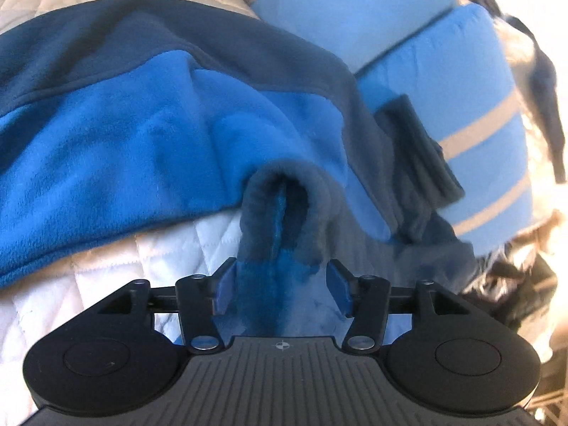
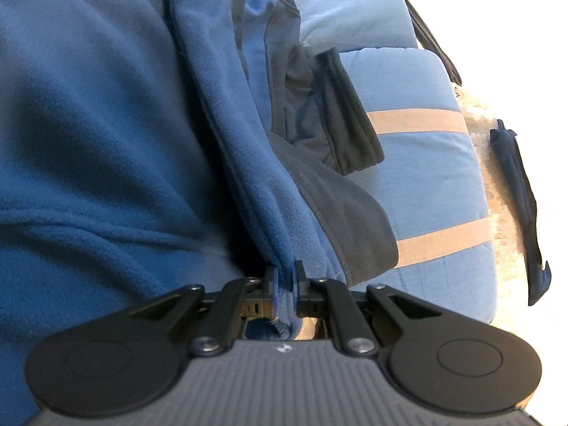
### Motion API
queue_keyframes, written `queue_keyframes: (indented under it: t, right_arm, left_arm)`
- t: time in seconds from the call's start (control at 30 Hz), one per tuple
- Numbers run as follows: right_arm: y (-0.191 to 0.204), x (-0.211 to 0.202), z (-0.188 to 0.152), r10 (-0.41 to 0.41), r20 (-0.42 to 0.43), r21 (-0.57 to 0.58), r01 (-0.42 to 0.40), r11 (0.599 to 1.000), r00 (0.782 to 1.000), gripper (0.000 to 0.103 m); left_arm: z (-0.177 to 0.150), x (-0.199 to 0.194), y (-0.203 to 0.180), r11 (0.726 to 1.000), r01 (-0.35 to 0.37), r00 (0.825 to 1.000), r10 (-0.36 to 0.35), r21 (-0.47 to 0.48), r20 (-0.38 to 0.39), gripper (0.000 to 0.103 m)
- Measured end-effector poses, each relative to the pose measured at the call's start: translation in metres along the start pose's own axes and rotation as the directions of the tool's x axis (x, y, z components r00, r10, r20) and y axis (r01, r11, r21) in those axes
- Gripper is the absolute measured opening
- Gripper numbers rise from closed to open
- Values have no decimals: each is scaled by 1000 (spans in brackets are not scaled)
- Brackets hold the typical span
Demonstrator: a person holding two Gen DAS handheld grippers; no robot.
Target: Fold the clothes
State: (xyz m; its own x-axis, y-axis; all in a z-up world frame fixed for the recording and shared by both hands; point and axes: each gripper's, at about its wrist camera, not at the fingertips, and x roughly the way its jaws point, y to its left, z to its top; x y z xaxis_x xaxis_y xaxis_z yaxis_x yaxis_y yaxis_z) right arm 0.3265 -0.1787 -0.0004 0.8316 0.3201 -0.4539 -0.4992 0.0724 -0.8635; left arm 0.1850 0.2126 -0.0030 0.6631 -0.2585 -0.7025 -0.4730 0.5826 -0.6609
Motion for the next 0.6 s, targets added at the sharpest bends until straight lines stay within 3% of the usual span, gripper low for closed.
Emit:
queue_keyframes:
  t: [0.1, 0.17, 0.23, 0.5, 0.53, 0.6]
  right_arm:
    - [1, 0, -1, -1, 0, 6, 1, 1000, 1000, 8]
    - [2, 0, 0, -1, 0, 9, 1, 1000, 1000, 8]
    - [3, 0, 0, -5, 0, 9, 5, 1000, 1000, 8]
    - [7, 2, 5, -43, -12, 60, 44, 997, 999, 9]
    - [9, 3, 5, -56, -17, 79, 57, 995, 998, 16]
    - [10, 7, 3, -91, -38, 133, 95, 987, 995, 49]
  left_arm:
    - [-5, 1, 1, 999, 29, 1000, -29, 28, 9, 49]
    - [-5, 1, -1, 999, 34, 999, -34, 19, 19, 20]
    - [-1, -4, -3, 999, 35, 999, -35, 0, 39, 13]
    - [14, -44, -54, 993, 114, 980, -117, 24, 162, 11]
    - [15, -49, -63, 991, 128, 976, -132, 33, 171, 11]
    - [15, -55, -80, 987, 150, 971, -157, 52, 179, 11]
